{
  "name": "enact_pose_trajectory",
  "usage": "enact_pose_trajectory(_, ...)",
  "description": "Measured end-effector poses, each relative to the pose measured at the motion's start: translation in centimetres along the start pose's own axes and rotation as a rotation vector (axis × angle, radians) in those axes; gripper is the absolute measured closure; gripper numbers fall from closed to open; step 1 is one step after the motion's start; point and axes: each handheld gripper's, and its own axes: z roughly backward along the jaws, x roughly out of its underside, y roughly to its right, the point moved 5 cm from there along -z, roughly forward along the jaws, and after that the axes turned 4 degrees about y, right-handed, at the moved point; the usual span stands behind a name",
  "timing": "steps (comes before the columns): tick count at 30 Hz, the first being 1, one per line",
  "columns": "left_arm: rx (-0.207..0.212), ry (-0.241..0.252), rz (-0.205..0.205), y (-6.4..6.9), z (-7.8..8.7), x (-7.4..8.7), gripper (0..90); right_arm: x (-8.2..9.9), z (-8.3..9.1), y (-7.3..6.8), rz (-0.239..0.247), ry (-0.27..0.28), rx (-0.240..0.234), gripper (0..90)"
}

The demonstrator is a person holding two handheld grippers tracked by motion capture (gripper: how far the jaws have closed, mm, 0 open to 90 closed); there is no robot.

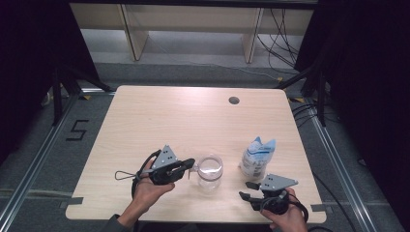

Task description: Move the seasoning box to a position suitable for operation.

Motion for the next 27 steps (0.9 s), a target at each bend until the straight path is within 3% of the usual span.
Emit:
enact_pose_trajectory(2,0.0,-0.002,-0.002,0.0,0.0,0.0,88.2,-0.2,-0.1,-0.1,0.007,0.004,-0.019,56.9)
enact_pose_trajectory(3,-0.001,-0.001,-0.003,0.0,0.0,0.0,88.2,-0.3,-0.1,-0.2,-0.006,0.008,-0.007,57.8)
enact_pose_trajectory(14,-0.01,0.017,0.01,0.0,0.0,0.2,88.4,-1.5,-1.4,-0.8,0.062,0.066,-0.021,67.8)
enact_pose_trajectory(16,-0.009,0.019,0.008,0.0,0.0,0.2,88.4,-1.7,-1.6,-1.0,0.044,0.068,-0.031,69.7)
enact_pose_trajectory(17,-0.009,0.018,0.009,0.0,0.0,0.2,88.4,-1.9,-1.7,-0.9,0.07,0.08,-0.02,70.9)
enact_pose_trajectory(27,-0.008,0.025,0.007,0.0,0.0,0.2,88.5,-2.4,-2.4,-1.1,0.084,0.098,-0.016,77.7)
